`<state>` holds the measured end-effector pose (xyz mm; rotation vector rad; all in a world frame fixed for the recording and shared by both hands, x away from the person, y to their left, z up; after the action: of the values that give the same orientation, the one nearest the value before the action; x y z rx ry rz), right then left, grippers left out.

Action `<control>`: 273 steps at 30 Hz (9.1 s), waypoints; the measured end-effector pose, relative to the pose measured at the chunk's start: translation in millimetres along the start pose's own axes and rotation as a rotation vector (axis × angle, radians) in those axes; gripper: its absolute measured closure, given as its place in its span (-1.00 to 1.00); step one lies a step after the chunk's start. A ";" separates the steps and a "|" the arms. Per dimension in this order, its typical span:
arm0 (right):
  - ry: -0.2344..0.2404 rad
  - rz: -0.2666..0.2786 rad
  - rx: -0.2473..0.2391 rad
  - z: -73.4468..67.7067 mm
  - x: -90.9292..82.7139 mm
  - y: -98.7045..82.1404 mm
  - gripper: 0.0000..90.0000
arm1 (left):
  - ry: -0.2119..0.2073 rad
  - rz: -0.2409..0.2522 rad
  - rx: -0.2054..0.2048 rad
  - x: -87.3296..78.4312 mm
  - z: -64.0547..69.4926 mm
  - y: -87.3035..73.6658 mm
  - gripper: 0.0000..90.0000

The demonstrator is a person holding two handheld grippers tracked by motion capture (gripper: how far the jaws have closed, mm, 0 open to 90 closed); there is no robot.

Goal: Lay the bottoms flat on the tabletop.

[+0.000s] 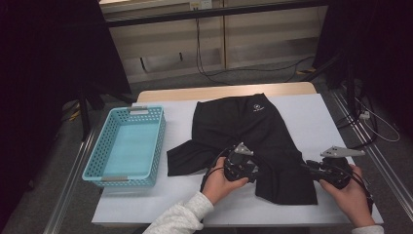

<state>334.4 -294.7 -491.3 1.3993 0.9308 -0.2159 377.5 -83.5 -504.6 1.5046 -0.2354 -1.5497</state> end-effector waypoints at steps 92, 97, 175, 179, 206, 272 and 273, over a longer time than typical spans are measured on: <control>-0.011 -0.079 0.089 22.7 13.4 -2.2 0.98 | -0.053 -0.037 -0.100 -13.3 4.9 -11.2 0.93; -0.046 -0.088 0.080 28.2 10.8 -3.5 0.98 | -0.060 -0.014 -0.112 -15.1 0.2 -8.7 0.76; 0.460 -0.173 -0.285 -134.8 20.6 -17.5 0.96 | 0.232 0.102 -0.132 -63.7 -75.9 -1.7 0.92; 0.502 -0.185 -0.297 -144.8 15.9 -22.2 0.91 | 0.265 0.128 -0.131 -69.0 -81.9 0.4 0.57; -0.031 0.000 0.005 19.8 29.9 29.0 0.27 | 0.338 0.116 -0.072 -78.4 -98.0 -7.3 -0.54; 0.080 0.018 0.220 90.3 124.3 93.6 1.00 | 0.426 0.095 -0.116 -101.7 -114.4 -31.5 -0.61; 0.078 0.017 0.226 92.3 123.0 92.9 1.00 | 0.426 0.098 -0.118 -101.7 -114.4 -31.2 -0.61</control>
<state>512.0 -310.4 -513.7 1.6329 0.9814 -0.2622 442.7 56.8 -482.9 1.6599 0.0288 -1.1142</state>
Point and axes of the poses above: each handheld gripper's, and its own axes: x roughly forward along the jaws, y roughly out of its top, z roughly to its right, the point moved 7 cm from there along x, roughly forward along the jaws, and after that the axes turned 3 degrees about y, right-handed, at the moved point
